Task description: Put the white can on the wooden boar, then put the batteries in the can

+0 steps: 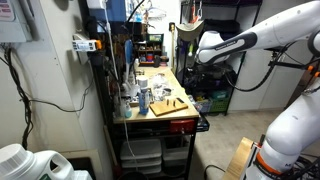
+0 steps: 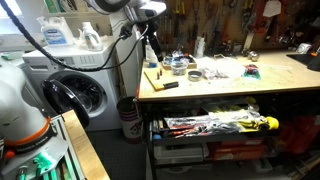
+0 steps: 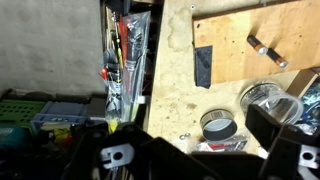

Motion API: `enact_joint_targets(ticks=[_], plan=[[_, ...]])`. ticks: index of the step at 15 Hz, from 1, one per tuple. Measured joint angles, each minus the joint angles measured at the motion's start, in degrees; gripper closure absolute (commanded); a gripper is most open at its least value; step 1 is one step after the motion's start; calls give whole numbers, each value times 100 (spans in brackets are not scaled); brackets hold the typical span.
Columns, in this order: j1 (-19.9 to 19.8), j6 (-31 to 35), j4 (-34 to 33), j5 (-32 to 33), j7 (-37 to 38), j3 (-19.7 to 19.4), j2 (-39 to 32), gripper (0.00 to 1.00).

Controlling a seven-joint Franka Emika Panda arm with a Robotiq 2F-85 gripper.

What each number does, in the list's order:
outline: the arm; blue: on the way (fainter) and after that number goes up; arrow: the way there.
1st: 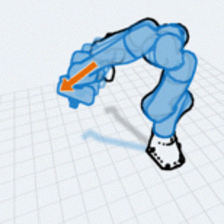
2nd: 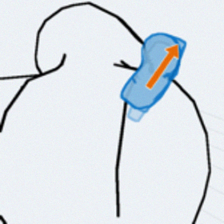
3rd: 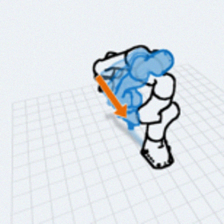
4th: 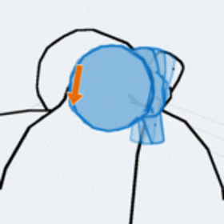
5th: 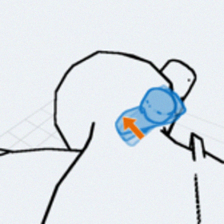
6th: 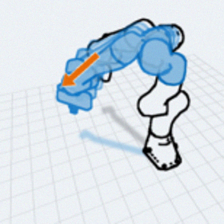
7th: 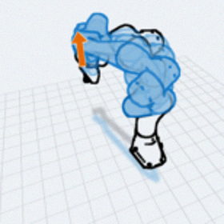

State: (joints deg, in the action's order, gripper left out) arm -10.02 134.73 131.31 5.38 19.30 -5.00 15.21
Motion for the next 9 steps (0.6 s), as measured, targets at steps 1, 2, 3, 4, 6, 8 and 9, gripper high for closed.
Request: enact_joint_targets(ticks=[1, 2, 3, 4, 6, 8, 9], plan=[[6, 7, -200, -46, 157, 28, -314, 0], [15, 30, -404, -129, 247, 33, -613, 0], [18, 37, -531, -141, 252, 34, -795, 0], [18, 37, -553, -140, 251, 35, -845, 0], [19, 37, -534, -139, 250, 35, -780, 0], [20, 36, -538, -139, 250, 35, -723, 0], [13, 91, -547, -67, 369, 35, -735, 0]])
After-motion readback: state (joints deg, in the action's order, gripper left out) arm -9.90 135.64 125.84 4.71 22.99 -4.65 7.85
